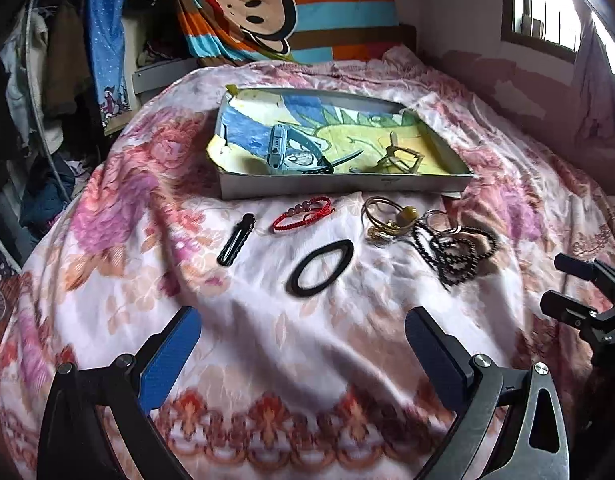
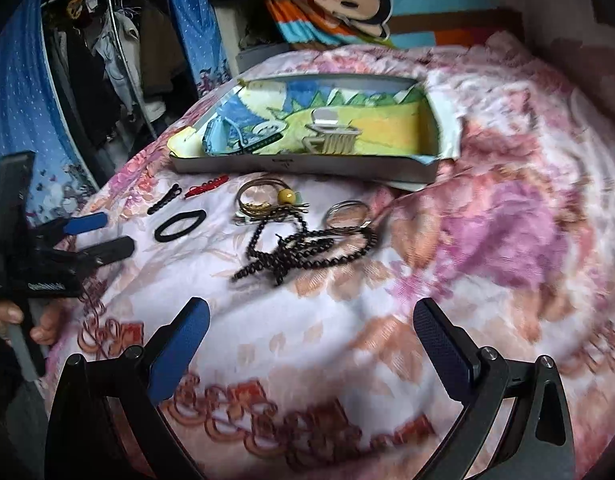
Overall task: Organize jewelry
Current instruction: 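Grasp the black hair tie with the left tool while the right tool grasps the black bead necklace, then carry the hair tie and necklace into the tray and open both tools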
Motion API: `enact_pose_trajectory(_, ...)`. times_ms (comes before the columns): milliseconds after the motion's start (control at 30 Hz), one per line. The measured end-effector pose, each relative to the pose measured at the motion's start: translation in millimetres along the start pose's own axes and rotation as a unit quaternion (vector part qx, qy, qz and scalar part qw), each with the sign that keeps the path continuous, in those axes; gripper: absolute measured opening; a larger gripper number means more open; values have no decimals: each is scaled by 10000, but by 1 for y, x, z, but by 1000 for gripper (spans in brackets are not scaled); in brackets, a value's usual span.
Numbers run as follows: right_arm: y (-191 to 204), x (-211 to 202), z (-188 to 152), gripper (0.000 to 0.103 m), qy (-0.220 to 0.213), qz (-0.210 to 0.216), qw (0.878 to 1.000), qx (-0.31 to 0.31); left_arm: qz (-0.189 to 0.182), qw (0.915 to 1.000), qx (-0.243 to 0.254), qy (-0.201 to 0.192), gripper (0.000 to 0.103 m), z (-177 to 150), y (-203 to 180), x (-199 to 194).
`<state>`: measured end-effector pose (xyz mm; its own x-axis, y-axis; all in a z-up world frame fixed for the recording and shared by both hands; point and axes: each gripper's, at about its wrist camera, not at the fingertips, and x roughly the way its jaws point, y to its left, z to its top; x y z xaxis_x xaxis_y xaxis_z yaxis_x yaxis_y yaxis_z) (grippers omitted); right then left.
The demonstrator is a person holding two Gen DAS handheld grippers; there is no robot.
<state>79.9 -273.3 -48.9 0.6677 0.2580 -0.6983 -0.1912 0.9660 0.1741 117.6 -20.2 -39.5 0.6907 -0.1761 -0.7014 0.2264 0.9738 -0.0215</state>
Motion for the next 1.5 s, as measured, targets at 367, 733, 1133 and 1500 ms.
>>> enact_pose_trajectory(367,10,57,29,100,479,276,9972,-513,-95,9984,385,396,83,23,-3,46)
enact_pose_trajectory(733,18,77,31,71,724,84,9947,-729,116,9949,613,790,63,21,-8,69)
enact_pose_trajectory(1133,17,74,30,17,648,109,9953,-717,197,9933,865,744,37,20,-16,69)
enact_pose_trajectory(1500,14,35,24,10,514,294,9972,-446,-309,9945,636,777,8,21,-16,60)
